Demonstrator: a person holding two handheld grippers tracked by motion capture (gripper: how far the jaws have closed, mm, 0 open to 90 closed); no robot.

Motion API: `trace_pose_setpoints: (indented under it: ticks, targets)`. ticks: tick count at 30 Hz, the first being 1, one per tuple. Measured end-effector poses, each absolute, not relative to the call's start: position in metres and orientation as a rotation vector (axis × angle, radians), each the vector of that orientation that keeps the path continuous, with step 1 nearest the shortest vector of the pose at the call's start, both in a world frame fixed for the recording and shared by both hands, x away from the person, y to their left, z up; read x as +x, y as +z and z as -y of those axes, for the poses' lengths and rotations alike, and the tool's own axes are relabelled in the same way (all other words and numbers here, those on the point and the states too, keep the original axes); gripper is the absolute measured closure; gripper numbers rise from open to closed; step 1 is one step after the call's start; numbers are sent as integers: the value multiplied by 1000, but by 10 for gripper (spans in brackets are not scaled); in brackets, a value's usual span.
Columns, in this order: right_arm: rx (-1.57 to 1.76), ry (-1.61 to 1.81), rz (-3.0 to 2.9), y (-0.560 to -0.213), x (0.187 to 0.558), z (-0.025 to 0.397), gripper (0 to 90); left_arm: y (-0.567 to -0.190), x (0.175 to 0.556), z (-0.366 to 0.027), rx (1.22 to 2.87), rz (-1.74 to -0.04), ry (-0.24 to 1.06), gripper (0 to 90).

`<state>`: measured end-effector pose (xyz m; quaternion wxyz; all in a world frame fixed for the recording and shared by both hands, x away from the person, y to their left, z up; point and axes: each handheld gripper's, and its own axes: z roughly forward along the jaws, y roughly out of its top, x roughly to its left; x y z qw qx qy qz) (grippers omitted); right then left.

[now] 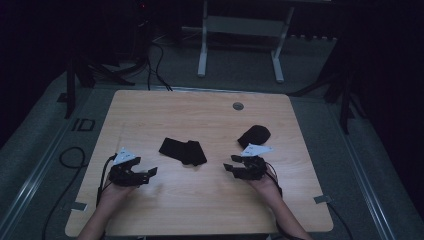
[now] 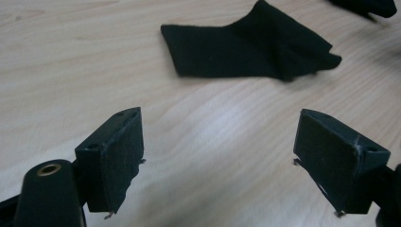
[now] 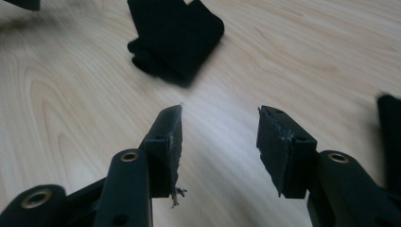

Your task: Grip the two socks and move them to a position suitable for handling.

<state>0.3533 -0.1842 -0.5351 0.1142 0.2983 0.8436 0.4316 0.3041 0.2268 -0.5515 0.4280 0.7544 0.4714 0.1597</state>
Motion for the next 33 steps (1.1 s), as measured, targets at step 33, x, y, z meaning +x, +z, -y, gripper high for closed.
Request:
trace_pose_setpoints:
  ticks: [33]
  targets:
    - [959,1170,-2638,-563,411,102,550,-569,395,-188,2014,-1232,402,423]
